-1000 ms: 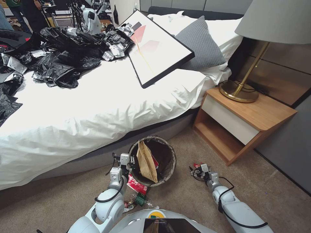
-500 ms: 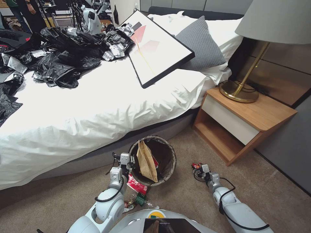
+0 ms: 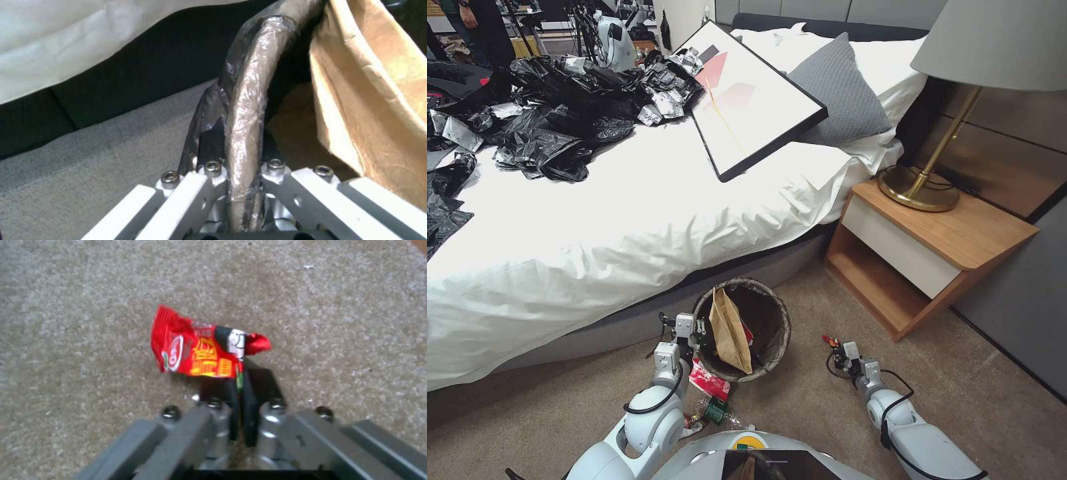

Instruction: Pick up the trash bin, then pick up the garbage from the floor and place it into the trash bin.

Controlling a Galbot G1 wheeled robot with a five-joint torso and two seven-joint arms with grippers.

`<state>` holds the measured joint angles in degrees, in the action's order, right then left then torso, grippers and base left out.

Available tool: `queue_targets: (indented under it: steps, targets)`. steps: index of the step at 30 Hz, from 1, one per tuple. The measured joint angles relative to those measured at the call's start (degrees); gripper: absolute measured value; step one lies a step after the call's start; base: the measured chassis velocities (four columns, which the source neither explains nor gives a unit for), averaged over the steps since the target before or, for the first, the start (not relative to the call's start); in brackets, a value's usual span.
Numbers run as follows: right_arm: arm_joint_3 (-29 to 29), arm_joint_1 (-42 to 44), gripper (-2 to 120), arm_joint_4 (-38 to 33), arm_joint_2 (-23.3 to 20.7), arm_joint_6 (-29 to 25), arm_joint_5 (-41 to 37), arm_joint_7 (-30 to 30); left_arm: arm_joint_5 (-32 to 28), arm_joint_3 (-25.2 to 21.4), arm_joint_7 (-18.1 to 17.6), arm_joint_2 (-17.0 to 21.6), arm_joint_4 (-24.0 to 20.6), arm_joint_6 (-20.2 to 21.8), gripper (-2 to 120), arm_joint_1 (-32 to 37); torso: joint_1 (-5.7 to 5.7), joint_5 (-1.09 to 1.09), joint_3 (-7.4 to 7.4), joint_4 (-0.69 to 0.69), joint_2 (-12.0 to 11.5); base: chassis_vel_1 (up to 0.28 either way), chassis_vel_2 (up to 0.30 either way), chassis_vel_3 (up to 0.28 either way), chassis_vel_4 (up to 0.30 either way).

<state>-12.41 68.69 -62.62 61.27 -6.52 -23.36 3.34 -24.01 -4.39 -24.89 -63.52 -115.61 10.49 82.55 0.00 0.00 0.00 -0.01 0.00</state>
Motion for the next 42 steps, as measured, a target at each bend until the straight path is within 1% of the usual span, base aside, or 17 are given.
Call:
queue_targets:
  steps: [1,12,16,17,19,22,23,26,30,31,34,35,36,37,38,39,42]
  targets:
    - [0.00,0.02,0,-0.07,-0.07,-0.01,-0.02,-0.04,-0.04,0.00,-0.02,-0.02,0.04,0.03,0,-0.09,0.00,0.00,0.00,0.00,0.00,0.000,0.000,0.000,0.000]
    - [0.06,-0.19,0,-1.61,0.00,-1.02,-0.02,-2.10,-0.04,0.45,-0.05,-0.23,0.42,0.13,0,-0.43,0.00,0.01,0.00,0.01,0.00,0.000,0.000,0.000,0.000]
    - [-0.90,0.87,0,-4.67,-0.28,-1.84,0.43,-3.47,-0.01,0.55,-0.05,-0.25,0.46,0.14,0,-0.41,0.00,0.01,0.00,0.00,0.00,0.000,0.000,0.000,0.000]
    - [-1.57,1.51,0,-7.10,-0.59,-2.31,0.49,-4.56,0.00,0.58,-0.05,-0.26,0.46,0.15,0,-0.38,0.00,0.01,0.00,0.00,0.00,0.000,0.000,0.000,0.000]
    - [-1.65,1.59,0,-7.43,-0.63,-2.37,0.49,-4.72,0.00,0.59,-0.04,-0.26,0.46,0.16,0,-0.37,0.00,0.00,0.00,0.00,0.00,0.000,0.000,0.000,0.000]
    - [-4.00,3.08,0,-15.83,-1.28,-3.22,0.47,-8.17,0.04,0.93,-0.03,-0.25,0.51,0.24,0,-0.38,0.00,0.00,0.00,0.02,0.00,0.000,0.000,0.000,0.000]
    - [-4.00,3.08,0,-15.83,-1.28,-3.22,0.47,-8.17,0.04,0.93,-0.03,-0.25,0.51,0.24,0,-0.38,0.00,0.00,0.00,0.02,0.00,0.000,0.000,0.000,0.000]
    - [-5.54,3.61,0,-20.23,-1.29,-4.62,1.67,-10.71,0.13,1.29,-0.02,-0.31,0.61,0.34,0,-0.41,0.00,0.00,0.00,0.01,0.00,0.000,0.000,0.000,0.000]
    - [-7.05,3.73,0,-24.20,-0.95,-6.28,2.83,-12.83,0.06,1.45,0.02,-0.27,0.61,0.48,0,-0.23,0.00,0.00,0.00,0.00,0.00,0.000,0.000,0.000,0.000]
    - [-7.05,3.73,0,-24.20,-0.95,-6.28,2.83,-12.83,0.06,1.45,0.02,-0.27,0.61,0.48,0,-0.23,0.00,0.00,0.00,0.00,0.00,0.000,0.000,0.000,0.000]
    - [-8.47,3.82,0,-29.63,-0.79,-7.50,3.32,-14.51,-0.20,1.60,0.10,-0.11,0.54,0.58,0,-0.02,0.00,-0.01,0.00,0.02,0.00,0.000,0.000,0.000,0.000]
    - [-8.47,3.82,0,-29.63,-0.79,-7.50,3.32,-14.51,-0.20,1.60,0.10,-0.11,0.54,0.58,0,-0.02,0.00,-0.01,0.00,0.02,0.00,0.000,0.000,0.000,0.000]
    - [-8.74,3.86,0,-31.68,-0.77,-7.71,3.43,-14.92,-0.21,1.60,0.12,-0.11,0.53,0.59,0,-0.02,0.00,0.01,0.00,0.00,0.00,0.000,0.000,0.000,0.000]
    - [-9.04,3.94,0,-34.86,-0.79,-7.86,3.44,-15.49,-0.21,1.62,0.14,-0.13,0.53,0.59,0,-0.05,0.00,0.01,0.00,0.01,0.00,0.000,0.000,0.000,0.000]
    - [-9.14,4.05,0,-36.65,-0.84,-7.89,3.39,-15.70,-0.22,1.65,0.15,-0.15,0.54,0.60,0,-0.08,0.00,-0.01,0.00,0.01,0.00,0.000,0.000,0.000,0.000]
    - [-9.14,4.05,0,-36.65,-0.84,-7.89,3.39,-15.70,-0.22,1.65,0.15,-0.15,0.54,0.60,0,-0.08,0.00,-0.01,0.00,0.01,0.00,0.000,0.000,0.000,0.000]
    - [-8.84,5.10,0,-43.52,-1.11,-7.74,2.48,-16.15,-0.24,1.70,0.15,-0.21,0.56,0.64,0,-0.22,0.00,-0.01,0.00,0.01,0.00,0.000,0.000,0.000,0.000]
